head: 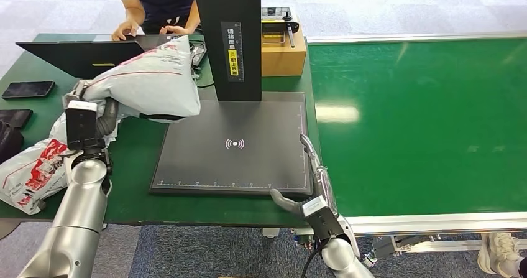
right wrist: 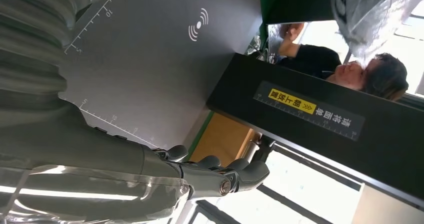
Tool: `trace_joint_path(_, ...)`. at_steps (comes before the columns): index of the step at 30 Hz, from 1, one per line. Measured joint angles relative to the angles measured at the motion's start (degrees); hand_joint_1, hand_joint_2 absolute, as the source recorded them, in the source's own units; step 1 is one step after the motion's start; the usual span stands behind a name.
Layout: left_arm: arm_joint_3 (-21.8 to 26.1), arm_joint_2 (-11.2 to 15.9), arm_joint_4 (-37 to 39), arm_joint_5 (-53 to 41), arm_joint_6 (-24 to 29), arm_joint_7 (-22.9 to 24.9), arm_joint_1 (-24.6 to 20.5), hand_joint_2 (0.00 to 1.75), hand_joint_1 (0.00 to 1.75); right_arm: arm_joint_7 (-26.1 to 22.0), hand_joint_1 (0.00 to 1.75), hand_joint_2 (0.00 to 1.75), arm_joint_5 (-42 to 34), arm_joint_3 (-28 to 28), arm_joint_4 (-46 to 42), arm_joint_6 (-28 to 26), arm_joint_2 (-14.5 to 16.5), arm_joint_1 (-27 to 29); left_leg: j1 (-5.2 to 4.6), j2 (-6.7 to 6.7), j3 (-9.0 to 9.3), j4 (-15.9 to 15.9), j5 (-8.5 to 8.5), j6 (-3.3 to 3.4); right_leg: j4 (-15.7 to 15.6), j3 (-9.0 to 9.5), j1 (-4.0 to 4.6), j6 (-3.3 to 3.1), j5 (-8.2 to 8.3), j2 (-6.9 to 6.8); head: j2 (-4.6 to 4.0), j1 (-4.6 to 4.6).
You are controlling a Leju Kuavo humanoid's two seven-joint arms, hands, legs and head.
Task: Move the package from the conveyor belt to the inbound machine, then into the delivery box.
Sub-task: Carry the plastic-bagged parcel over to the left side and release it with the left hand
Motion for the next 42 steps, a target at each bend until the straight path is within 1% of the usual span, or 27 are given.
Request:
trace_joint_path(5, 4.2, 1.4, 3.0, 1.1, 5.9, 0.5, -0.7, 1.75, 1.75, -1.4, 0.0, 1.75, -1.3, 0.0, 1.3, -0.7, 0.3, 0.1, 0.02, 0.0, 0.0, 0.0, 0.0, -0.01, 0.0, -0.02, 0.03, -0.01, -0.01, 0.0, 0.0, -0.01)
trace_joint_path(10, 8.2, 2.9, 8.4, 2.4, 9.8, -0.4, -2.5, 1.75, 1.75, -2.6, 0.0, 1.75, -1.7, 0.0, 3.3, -0.7, 1.4, 0.0, 0.05, 0.0, -0.01, 0.0, 0.02, -0.03, 0.0, -0.01, 0.06, -0.01, -0.01, 0.0, 0.0, -0.01)
trace_joint_path(14, 11.5, 3.9, 12.0, -0.8, 12.1, -0.1, -4.0, 1.75, 1.75, -3.5, 0.0, 1.75, -2.3, -0.2, 4.8, -1.1, 2.1, 0.0, 0.05, 0.0, -0.02, 0.0, 0.02, -0.03, 0.0, -0.02, 0.05, -0.01, -0.01, 0.01, 0.0, -0.01)
trace_joint_path(17, 15.6, 4.3, 14.1, -5.8, 12.4, 0.7, -5.1, 1.75, 1.75, -3.8, 0.0, 1.75, -2.6, -0.4, 5.6, -1.7, 2.3, 0.1, 0.05, 0.01, -0.02, 0.0, 0.02, -0.03, 0.0, -0.02, 0.05, -0.01, -0.01, 0.01, 0.0, -0.01)
trace_joint_path(20, 21.4, 4.4, 15.0, -14.6, 12.5, 1.8, -6.2, 1.75, 1.75, -3.8, 0.0, 1.75, -2.9, -0.5, 6.0, -2.2, 2.4, 0.3, 0.05, 0.01, -0.03, 0.0, 0.02, -0.03, 0.0, -0.03, 0.05, -0.01, -0.01, 0.01, 0.0, -0.01)
trace_joint_path(23, 28.9, 4.0, 15.3, -24.7, 12.5, 1.7, -7.5, 1.75, 1.75, -3.8, 0.0, 1.75, -3.1, -0.5, 6.4, -2.5, 2.4, 0.8, 0.05, 0.03, -0.03, 0.0, 0.02, -0.03, 0.0, -0.04, 0.05, -0.01, -0.01, 0.05, 0.0, -0.01)
trace_joint_path(27, 41.8, 2.9, 14.8, -37.4, 12.6, -1.2, -9.8, 1.75, 1.75, -3.9, 0.0, 1.75, -2.9, -0.4, 7.0, -2.5, 2.7, 1.0, 0.05, 0.06, -0.04, 0.0, 0.02, -0.03, 0.0, -0.06, 0.05, -0.01, 0.0, 0.07, 0.0, -0.01)
trace_joint_path(30, 51.4, 2.0, 14.1, -42.1, 12.6, -4.1, -11.9, 1.75, 1.75, -3.9, 0.0, 1.75, -2.5, -0.5, 7.6, -2.3, 3.1, 0.9, 0.05, 0.08, -0.03, 0.0, 0.02, -0.03, 0.0, -0.05, 0.06, -0.02, 0.0, 0.08, 0.0, -0.01)
trace_joint_path(31, 54.2, 1.7, 13.8, -43.2, 12.6, -4.9, -12.5, 1.75, 1.66, -3.9, 0.0, 1.75, -2.3, -0.4, 7.8, -2.3, 3.2, 0.8, 0.05, 0.07, -0.03, 0.0, 0.02, -0.03, 0.0, -0.05, 0.06, -0.02, 0.0, 0.08, 0.0, -0.01)
trace_joint_path(34, 60.4, 1.3, 13.4, -45.4, 12.7, -5.1, -14.3, 1.75, 0.38, -3.8, 0.0, 1.75, -2.0, -0.4, 8.3, -2.4, 3.6, 0.5, 0.05, 0.07, -0.02, 0.0, 0.02, -0.03, 0.0, -0.05, 0.06, -0.02, 0.0, 0.07, 0.0, -0.01)
trace_joint_path(35, 61.7, 1.2, 13.4, -46.3, 12.7, -4.4, -14.7, 1.75, 0.03, -3.7, 0.0, 1.75, -1.9, -0.4, 8.4, -2.4, 3.7, 0.3, 0.05, 0.06, -0.02, 0.0, 0.02, -0.03, 0.0, -0.04, 0.06, -0.02, 0.0, 0.06, 0.0, -0.02)
trace_joint_path(38, 63.8, 1.0, 14.0, -49.6, 12.7, -1.5, -15.9, 1.75, 0.0, -3.5, 0.0, 1.75, -1.6, -0.5, 8.5, -2.5, 4.0, 0.1, 0.05, 0.04, -0.02, 0.0, 0.02, -0.03, 0.0, -0.03, 0.06, -0.01, 0.0, 0.05, 0.0, -0.02)
trace_joint_path(42, 63.6, 0.9, 17.6, -51.3, 12.4, 2.0, -17.0, 1.75, 0.0, -3.1, 0.0, 1.75, -1.2, -0.5, 8.6, -2.5, 4.2, 0.0, 0.04, 0.04, -0.01, 0.0, 0.02, -0.03, 0.0, -0.01, 0.04, -0.01, 0.0, 0.04, 0.0, -0.01)
